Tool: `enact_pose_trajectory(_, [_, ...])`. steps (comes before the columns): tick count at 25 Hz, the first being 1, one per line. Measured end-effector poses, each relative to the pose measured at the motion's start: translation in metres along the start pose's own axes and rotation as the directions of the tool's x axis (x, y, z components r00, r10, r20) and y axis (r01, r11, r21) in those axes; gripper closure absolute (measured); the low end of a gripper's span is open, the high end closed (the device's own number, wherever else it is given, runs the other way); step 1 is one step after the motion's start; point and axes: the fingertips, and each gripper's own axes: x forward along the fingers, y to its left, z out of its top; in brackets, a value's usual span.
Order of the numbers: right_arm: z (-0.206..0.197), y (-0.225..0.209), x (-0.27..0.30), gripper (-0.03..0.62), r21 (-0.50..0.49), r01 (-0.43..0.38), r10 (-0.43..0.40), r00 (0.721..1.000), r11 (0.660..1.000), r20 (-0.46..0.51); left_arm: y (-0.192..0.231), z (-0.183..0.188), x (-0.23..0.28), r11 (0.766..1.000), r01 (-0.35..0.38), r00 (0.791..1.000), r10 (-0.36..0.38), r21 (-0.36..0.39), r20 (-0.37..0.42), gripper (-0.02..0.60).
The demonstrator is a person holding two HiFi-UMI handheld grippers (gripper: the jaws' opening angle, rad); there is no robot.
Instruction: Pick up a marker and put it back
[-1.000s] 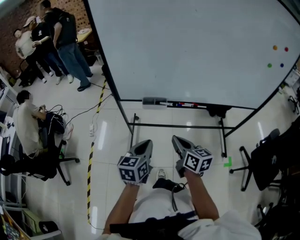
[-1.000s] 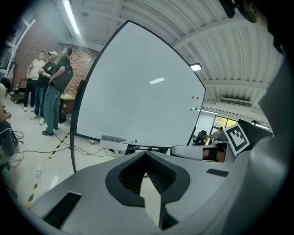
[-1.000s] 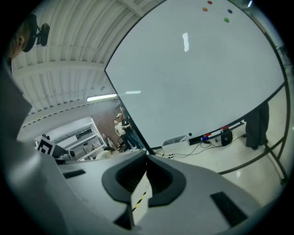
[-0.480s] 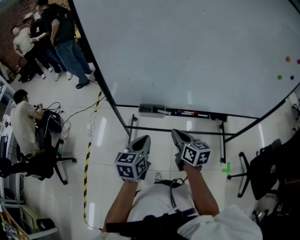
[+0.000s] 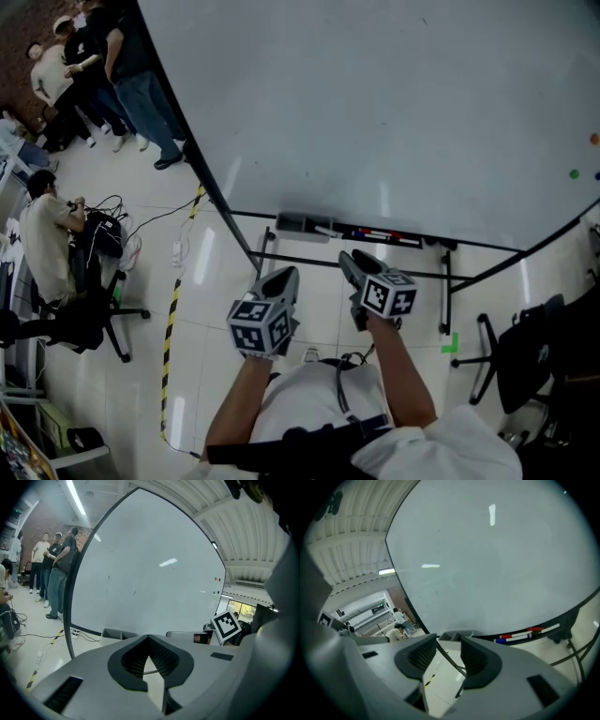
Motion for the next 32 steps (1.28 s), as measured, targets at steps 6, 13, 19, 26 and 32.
enact_pose_trajectory(6, [-0.001, -0.045, 0.047, 0.37, 0.006, 0.056, -0.055, 0.996, 0.998, -0.077, 0.006, -0.001, 0.011, 1.0, -0.02, 1.0, 0.02, 0.0, -0.015, 0.584])
enact_pose_trajectory(13, [-0.011, -0.062, 0.088, 0.372, 0.005, 0.038, -0.037, 0.987, 0.999, -0.157, 0.017, -0.008, 0.015, 0.999, -0.052, 0.998, 0.051, -0.015, -0.035, 0.584])
enact_pose_trajectory(19, [-0.017, -0.061, 0.108, 0.391, 0.006, 0.018, -0.017, 0.98, 1.0, -0.2, 0.024, -0.011, 0.014, 0.997, -0.069, 0.997, 0.067, -0.029, -0.04, 0.584])
enact_pose_trajectory(26, [-0.015, -0.057, 0.116, 0.5, -0.002, 0.02, -0.02, 0.979, 1.0, -0.202, 0.031, -0.013, 0.001, 0.995, -0.089, 0.996, 0.088, -0.044, -0.031, 0.584])
enact_pose_trajectory(32, [0.005, -0.044, 0.116, 0.513, -0.016, 0.019, -0.022, 0.989, 1.0, -0.143, 0.036, -0.016, -0.018, 0.993, -0.104, 0.995, 0.103, -0.048, -0.018, 0.584])
